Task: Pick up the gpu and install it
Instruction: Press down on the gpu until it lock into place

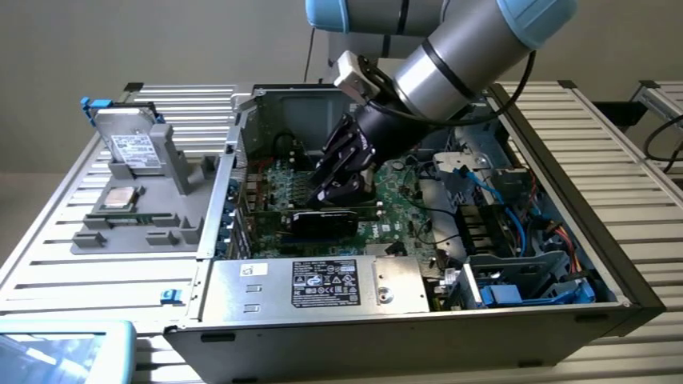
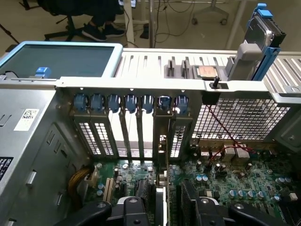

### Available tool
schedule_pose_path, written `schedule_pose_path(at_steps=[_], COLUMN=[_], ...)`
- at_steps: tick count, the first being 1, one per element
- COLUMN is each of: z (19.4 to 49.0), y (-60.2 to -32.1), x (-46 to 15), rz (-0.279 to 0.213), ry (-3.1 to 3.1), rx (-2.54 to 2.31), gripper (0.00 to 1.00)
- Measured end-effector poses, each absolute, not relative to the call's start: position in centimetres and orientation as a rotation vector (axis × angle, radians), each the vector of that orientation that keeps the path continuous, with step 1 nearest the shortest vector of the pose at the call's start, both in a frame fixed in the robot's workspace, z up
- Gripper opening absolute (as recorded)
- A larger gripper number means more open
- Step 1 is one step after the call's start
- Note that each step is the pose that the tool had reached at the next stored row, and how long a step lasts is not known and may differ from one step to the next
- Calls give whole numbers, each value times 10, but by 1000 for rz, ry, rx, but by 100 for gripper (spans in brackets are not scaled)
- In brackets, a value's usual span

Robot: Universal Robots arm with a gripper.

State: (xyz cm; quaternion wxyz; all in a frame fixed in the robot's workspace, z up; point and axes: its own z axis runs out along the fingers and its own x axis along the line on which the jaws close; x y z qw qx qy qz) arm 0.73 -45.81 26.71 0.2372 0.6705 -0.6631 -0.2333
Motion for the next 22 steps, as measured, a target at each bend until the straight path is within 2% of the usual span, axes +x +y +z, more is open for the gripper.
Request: schedule_pose_path(at_steps=[7,13,14,15,16,18,19,21,22], z=[267,272,273,274,275,275,276,276,277], y=[-458,-458,-458,-458,-458,-457,-457,-457,-457], x=[6,3,3,2,2,2,2,1,0], rz=[-536,-485,-477,-468,-459,-431,-415,-391,-383], ry=[-1895,-1932,-1937,-1943,-1950,-1968,-1979,-1994,-1999], rx=[1916,1952,1957,1963,1969,1987,1998,2013,2018], gripper=[42,42,40,33,33,22,22,12,12])
